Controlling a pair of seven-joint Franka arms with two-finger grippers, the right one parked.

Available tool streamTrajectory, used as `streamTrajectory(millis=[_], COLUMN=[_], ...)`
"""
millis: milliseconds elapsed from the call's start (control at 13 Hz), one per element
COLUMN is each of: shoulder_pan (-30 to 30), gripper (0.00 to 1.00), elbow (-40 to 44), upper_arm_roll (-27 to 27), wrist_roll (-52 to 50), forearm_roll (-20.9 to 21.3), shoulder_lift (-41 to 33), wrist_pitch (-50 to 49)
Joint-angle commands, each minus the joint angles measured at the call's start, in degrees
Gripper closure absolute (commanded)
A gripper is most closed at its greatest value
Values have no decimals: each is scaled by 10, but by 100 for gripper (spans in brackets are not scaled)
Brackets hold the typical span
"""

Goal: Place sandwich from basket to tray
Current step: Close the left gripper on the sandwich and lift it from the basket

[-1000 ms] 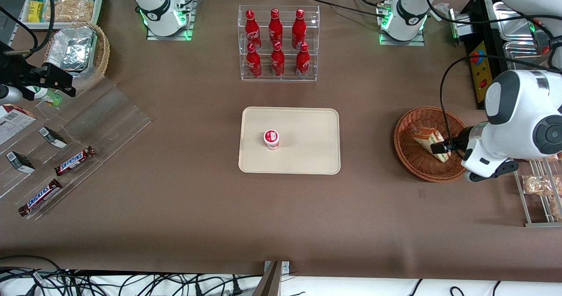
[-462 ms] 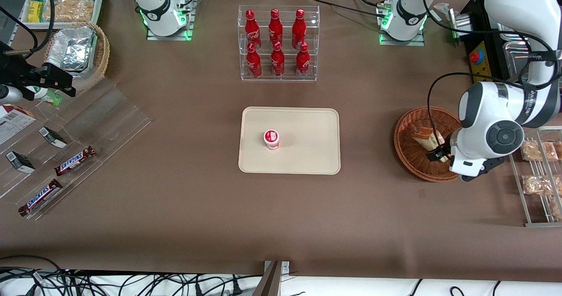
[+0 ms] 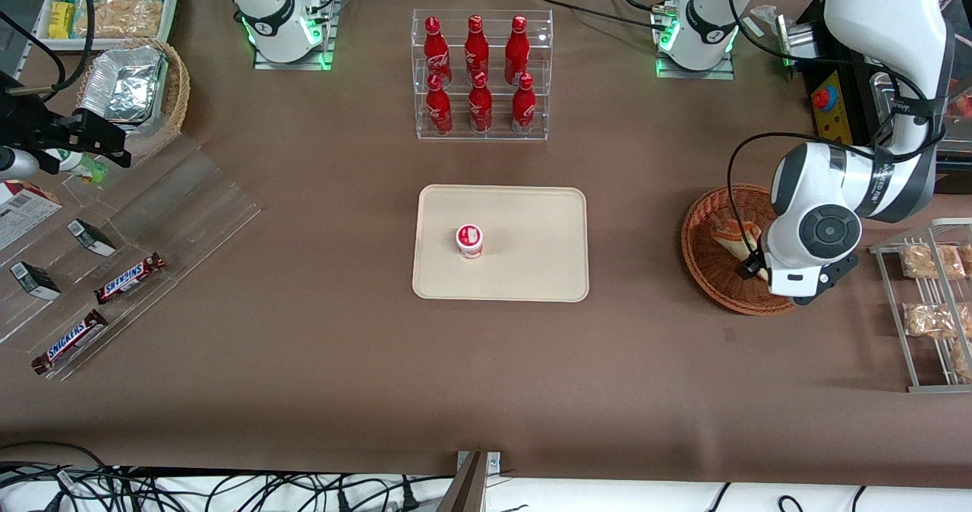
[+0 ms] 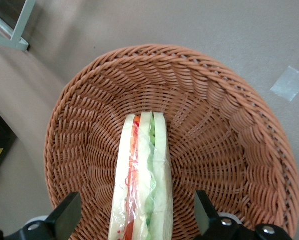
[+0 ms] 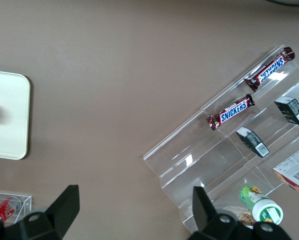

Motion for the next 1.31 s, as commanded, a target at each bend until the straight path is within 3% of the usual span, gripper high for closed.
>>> streamTrajectory(millis=[0, 385, 1231], shoulder_pan=[-1, 0, -2], gripper=[0, 0, 0], elbow=[-38, -71, -79], upper_arm_roll=[0, 0, -10], wrist_roll=[-17, -47, -46], forearm_roll=[18, 18, 18], shoulder_lift=[-26, -27, -31], wrist_pitch=[21, 59, 32])
